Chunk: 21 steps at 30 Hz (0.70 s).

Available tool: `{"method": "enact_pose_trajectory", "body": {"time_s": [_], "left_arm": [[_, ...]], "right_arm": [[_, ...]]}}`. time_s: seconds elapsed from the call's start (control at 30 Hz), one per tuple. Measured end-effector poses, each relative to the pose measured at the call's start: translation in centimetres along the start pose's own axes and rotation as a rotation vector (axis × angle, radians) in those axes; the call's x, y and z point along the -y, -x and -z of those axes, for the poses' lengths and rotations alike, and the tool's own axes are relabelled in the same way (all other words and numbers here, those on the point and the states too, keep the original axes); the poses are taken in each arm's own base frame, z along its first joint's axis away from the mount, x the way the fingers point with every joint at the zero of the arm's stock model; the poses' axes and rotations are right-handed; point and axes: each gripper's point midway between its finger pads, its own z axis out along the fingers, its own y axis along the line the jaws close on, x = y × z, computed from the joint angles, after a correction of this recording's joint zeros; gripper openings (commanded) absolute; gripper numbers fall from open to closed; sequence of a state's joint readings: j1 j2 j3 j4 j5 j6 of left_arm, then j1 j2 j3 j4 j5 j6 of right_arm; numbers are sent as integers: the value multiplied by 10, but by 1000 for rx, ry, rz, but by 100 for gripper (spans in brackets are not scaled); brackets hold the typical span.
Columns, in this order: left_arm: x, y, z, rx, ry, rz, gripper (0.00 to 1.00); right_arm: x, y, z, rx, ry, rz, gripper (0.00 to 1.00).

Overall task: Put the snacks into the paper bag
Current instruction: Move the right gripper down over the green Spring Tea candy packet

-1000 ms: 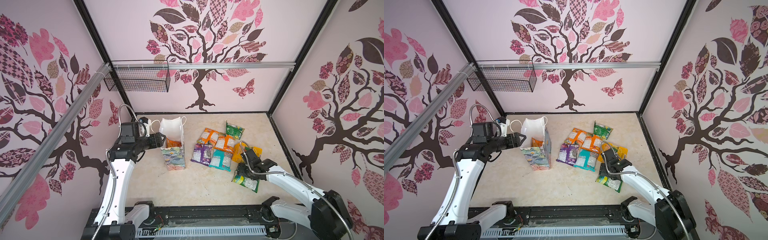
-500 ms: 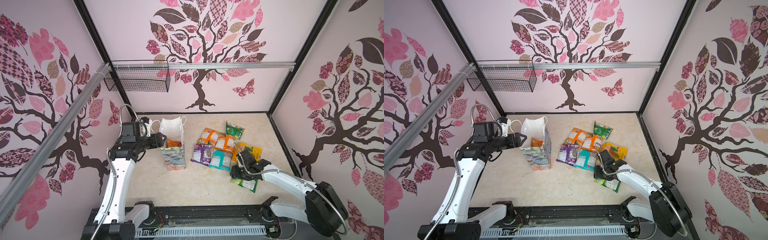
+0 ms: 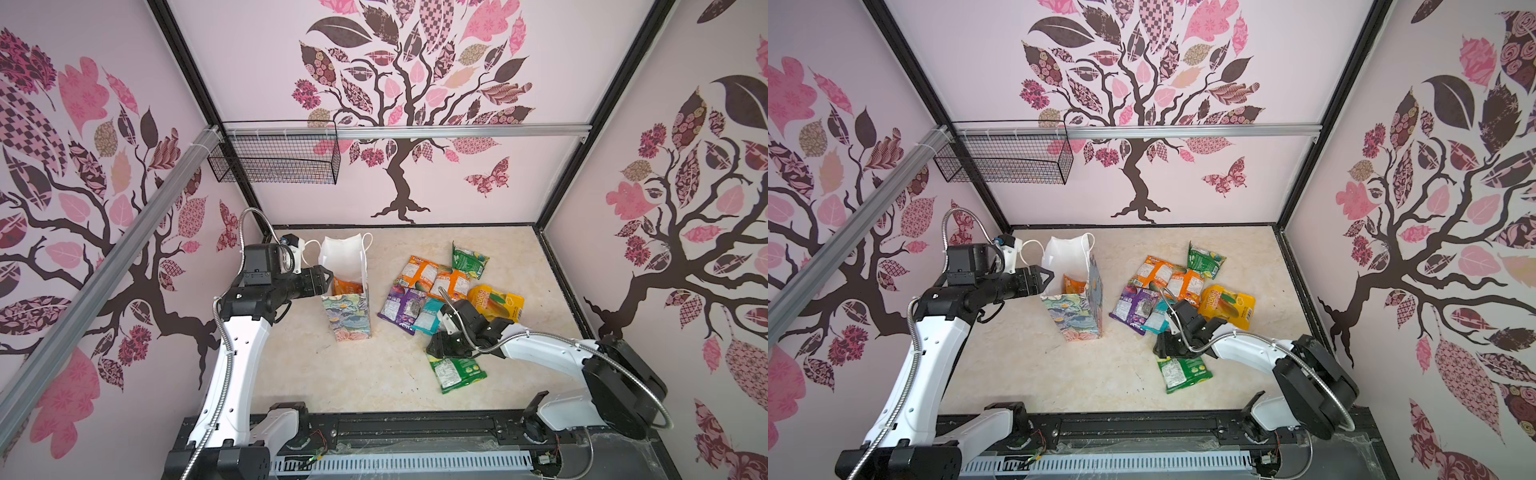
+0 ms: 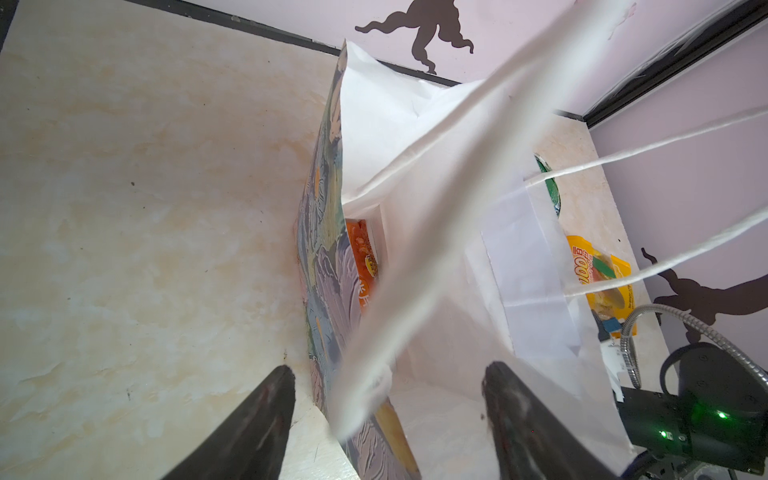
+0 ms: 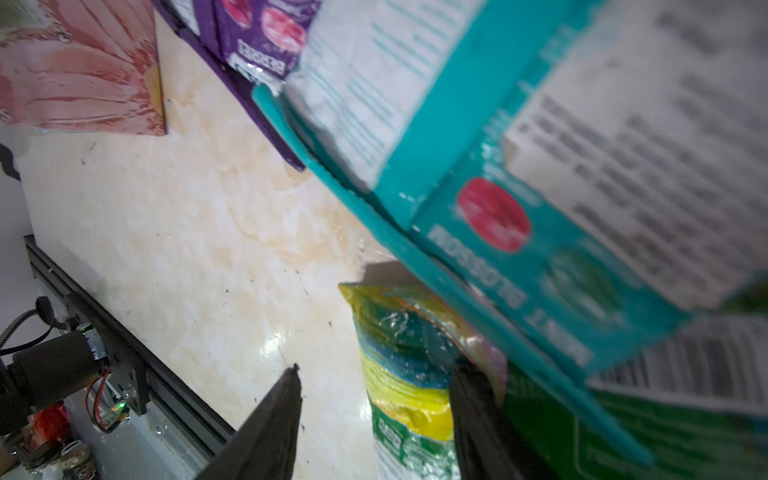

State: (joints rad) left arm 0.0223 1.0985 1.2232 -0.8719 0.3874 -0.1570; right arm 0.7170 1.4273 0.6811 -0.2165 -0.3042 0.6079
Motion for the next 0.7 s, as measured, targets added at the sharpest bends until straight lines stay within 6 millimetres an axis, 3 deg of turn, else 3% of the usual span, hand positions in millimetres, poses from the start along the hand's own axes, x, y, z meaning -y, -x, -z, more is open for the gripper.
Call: {"method": "enact_pose_trajectory", "body": {"time_s": [0.27,0.5,0.6,0.7], "left_arm": [[0,-1,0,-3,1,0,76],[0,-1,0,-5,2,0,75],[-1,-1,0,-5,5,0,76],[-1,-1,0,-5,6,0,75]], "right_arm": [[-43,19,-27,-29,58,108,58],[-64,40,-14,21,54,228,58],[-73,28,-6,12,34,329,60],[-94,-2,-4,-36,26,486,61]]}}
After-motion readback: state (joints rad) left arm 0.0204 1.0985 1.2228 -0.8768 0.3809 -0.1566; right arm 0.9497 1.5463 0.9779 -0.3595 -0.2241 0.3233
